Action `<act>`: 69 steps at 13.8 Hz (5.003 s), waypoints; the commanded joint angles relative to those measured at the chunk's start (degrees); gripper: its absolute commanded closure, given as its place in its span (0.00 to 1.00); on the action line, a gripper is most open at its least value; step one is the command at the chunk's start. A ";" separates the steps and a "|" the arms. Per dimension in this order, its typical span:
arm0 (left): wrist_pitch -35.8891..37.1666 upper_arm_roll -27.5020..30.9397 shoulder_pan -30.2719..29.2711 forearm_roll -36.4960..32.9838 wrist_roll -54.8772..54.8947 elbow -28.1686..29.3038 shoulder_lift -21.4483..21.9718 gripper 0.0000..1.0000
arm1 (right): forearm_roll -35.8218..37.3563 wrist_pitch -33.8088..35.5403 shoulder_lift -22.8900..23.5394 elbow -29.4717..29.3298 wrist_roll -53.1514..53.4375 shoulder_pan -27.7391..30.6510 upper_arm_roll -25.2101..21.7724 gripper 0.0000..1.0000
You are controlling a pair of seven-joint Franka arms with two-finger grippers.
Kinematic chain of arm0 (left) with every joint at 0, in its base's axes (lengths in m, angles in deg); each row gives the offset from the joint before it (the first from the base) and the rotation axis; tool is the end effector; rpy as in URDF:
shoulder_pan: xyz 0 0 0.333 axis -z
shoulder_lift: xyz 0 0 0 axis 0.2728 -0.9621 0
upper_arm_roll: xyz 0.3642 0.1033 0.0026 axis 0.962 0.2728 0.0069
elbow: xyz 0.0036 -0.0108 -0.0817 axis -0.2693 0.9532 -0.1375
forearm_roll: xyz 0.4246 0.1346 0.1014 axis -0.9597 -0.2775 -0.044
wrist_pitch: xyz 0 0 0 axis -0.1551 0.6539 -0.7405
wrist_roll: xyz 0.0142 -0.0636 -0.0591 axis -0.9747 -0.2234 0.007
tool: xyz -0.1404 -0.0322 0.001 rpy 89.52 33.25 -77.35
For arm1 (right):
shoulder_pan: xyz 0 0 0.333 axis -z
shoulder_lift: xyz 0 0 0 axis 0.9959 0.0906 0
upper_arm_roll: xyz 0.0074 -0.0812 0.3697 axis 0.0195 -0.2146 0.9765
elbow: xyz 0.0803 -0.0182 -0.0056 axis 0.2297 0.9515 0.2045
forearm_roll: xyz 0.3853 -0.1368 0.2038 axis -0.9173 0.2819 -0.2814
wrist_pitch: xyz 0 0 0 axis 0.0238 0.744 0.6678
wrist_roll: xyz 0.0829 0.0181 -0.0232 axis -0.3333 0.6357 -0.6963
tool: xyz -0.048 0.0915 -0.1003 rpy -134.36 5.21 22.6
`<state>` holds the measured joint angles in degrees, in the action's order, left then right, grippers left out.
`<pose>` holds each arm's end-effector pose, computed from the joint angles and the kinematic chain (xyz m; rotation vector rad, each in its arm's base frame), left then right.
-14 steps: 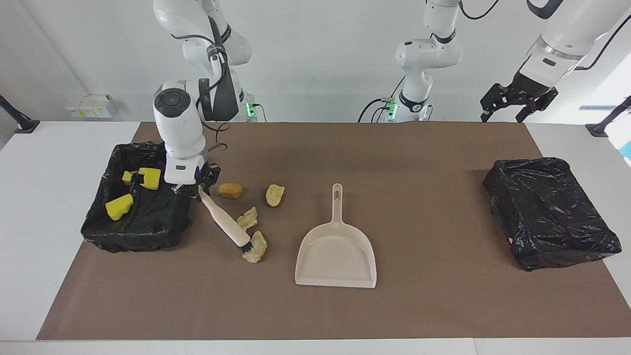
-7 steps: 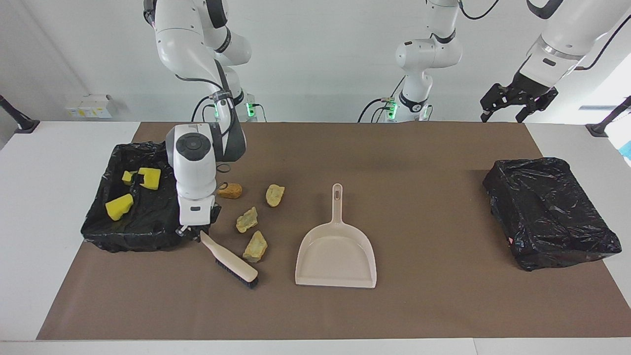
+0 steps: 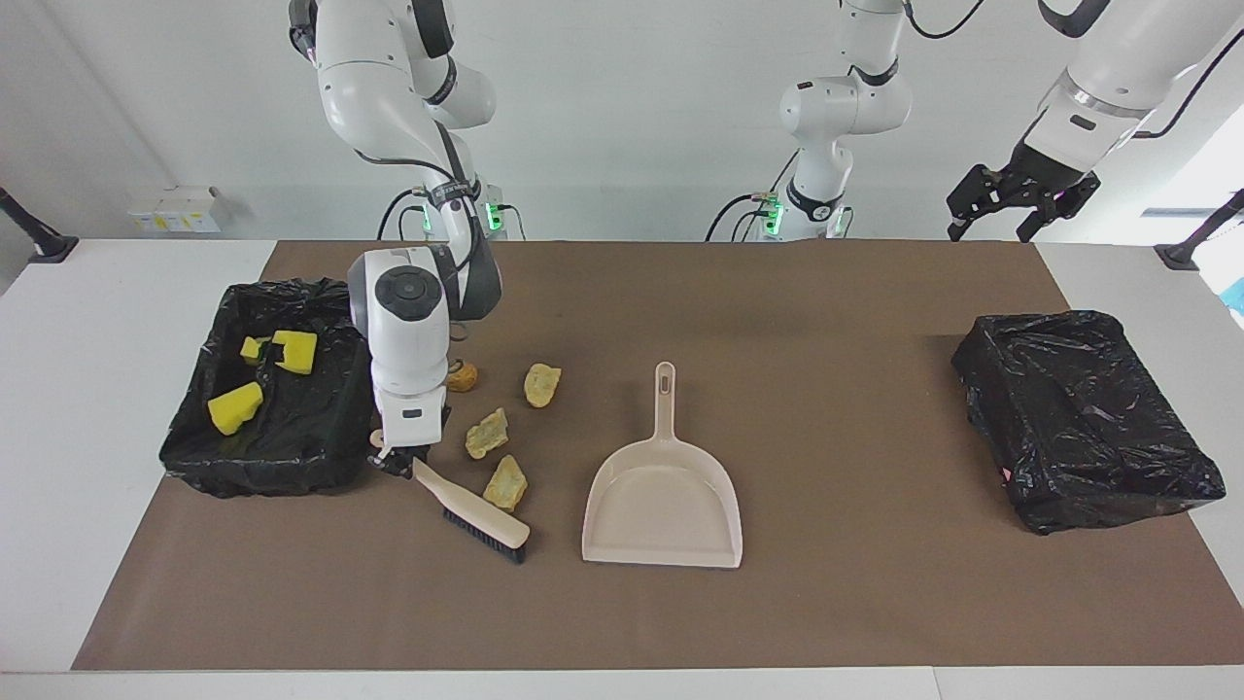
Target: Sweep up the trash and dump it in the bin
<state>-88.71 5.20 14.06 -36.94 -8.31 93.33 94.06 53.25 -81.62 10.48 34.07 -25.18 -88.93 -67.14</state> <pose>0.5785 -0.0185 0.6774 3.0922 -0.0490 -0.0640 0.7260 0.0849 0.3131 2.4779 1.4533 -0.0396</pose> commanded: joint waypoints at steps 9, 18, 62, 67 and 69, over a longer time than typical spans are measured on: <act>-0.37 -0.37 -0.51 -0.87 0.12 0.93 0.99 0.00 | -5.28 12.70 -6.75 3.23 -8.13 -0.09 2.44 1.00; -0.37 -0.37 -0.43 -0.87 0.13 0.92 0.99 0.00 | -6.51 20.08 -10.70 -0.47 -8.05 1.57 2.27 1.00; 0.51 -2.21 3.35 -0.26 -0.75 0.41 1.26 0.00 | -22.18 29.48 -30.48 21.87 56.56 -6.87 1.91 1.00; -8.15 -4.06 7.20 1.50 -8.02 3.46 0.47 0.00 | -17.50 27.65 -31.18 24.49 41.98 -0.10 1.91 1.00; -16.06 -4.06 12.12 1.59 -14.78 5.31 -2.50 0.00 | -16.27 24.23 -31.45 26.16 39.26 2.35 1.91 1.00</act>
<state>-98.27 0.60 21.70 -35.80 -17.29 96.05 93.82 35.55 -54.65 -20.33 58.31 17.50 -88.64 -65.65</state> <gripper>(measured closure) 0.000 0.740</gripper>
